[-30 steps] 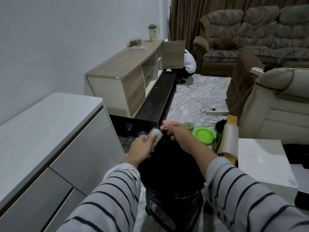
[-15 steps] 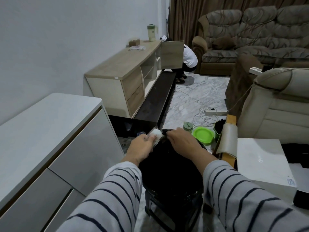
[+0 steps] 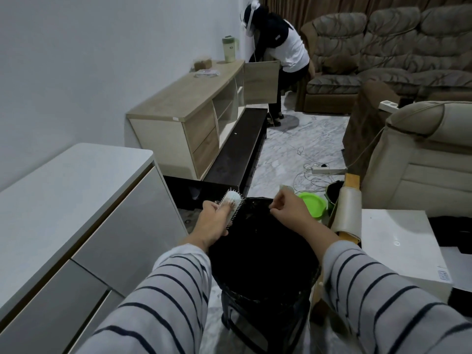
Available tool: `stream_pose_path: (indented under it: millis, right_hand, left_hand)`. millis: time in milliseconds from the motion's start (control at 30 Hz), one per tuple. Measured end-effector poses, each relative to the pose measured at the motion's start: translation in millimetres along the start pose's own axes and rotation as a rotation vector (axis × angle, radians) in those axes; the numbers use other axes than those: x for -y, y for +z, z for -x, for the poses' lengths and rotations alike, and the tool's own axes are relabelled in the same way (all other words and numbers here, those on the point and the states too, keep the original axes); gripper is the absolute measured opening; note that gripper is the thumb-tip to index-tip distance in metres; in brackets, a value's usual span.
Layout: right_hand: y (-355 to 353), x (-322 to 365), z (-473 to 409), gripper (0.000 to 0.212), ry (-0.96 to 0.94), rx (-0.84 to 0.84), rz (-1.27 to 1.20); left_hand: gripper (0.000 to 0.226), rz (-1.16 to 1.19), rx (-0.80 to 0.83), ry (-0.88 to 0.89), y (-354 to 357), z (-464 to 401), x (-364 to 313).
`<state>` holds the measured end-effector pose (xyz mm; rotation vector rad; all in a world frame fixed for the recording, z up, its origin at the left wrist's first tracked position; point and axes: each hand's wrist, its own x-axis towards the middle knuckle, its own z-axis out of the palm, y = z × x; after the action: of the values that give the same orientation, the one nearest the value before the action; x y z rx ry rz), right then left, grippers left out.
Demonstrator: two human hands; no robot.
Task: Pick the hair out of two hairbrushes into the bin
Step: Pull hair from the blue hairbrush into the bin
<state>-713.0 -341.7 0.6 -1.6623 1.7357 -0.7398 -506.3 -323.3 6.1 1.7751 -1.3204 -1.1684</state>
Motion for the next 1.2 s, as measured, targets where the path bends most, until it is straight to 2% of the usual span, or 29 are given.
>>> stream_pose_path:
  millis: [67, 133, 167, 233, 367, 500, 667, 833, 900, 1033, 1100, 1133, 1200]
  right_hand:
    - [-3, 6, 0, 0.039, -0.017, 0.060, -0.021]
    - [-1, 14, -3, 0.054, -0.013, 0.174, 0.090]
    - [0, 19, -4, 0.051, -0.016, 0.205, 0.134]
    - [6, 28, -6, 0.033, -0.002, 0.184, 0.071]
    - [16, 34, -10, 0.047, 0.064, 0.122, -0.053]
    - [10, 33, -10, 0.024, 0.118, 0.028, -0.017]
    - [12, 38, -5, 0.039, 0.133, 0.154, -0.118]
    - [16, 43, -8, 0.028, 0.094, -0.049, -0.097]
    - [10, 52, -3, 0.027, 0.040, -0.059, -0.305]
    - [3, 65, 0, 0.025, 0.059, 0.137, -0.915]
    - [6, 64, -2, 0.025, 0.096, 0.129, -1.043]
    - [7, 63, -2, 0.026, 0.099, 0.104, -0.977]
    - [8, 60, 0, 0.026, 0.029, 0.071, -0.619]
  left_hand:
    - [0.020, 0.065, 0.017, -0.007, 4, 2, -2]
    - [0.017, 0.123, 0.031, -0.031, 10, 3, -1]
    - [0.017, 0.145, 0.029, -0.045, 13, 2, 0]
    - [0.023, 0.173, 0.020, -0.053, 17, -2, 1]
    - [0.035, 0.153, 0.053, -0.014, 22, 0, -4]
    - [0.032, 0.095, 0.037, 0.021, 18, 1, 0]
    - [0.027, 0.139, 0.043, 0.030, 19, 0, 2]
    - [0.027, 0.112, 0.009, 0.041, 21, -4, 2]
    - [0.028, 0.112, -0.003, 0.030, 21, -6, 4]
    - [0.028, 0.142, 0.016, 0.004, 23, -8, 3]
    - [0.026, 0.167, 0.029, -0.002, 22, -8, 1]
    - [0.026, 0.192, 0.033, -0.010, 21, -7, 0]
    - [0.023, 0.223, 0.035, -0.026, 18, -7, -1]
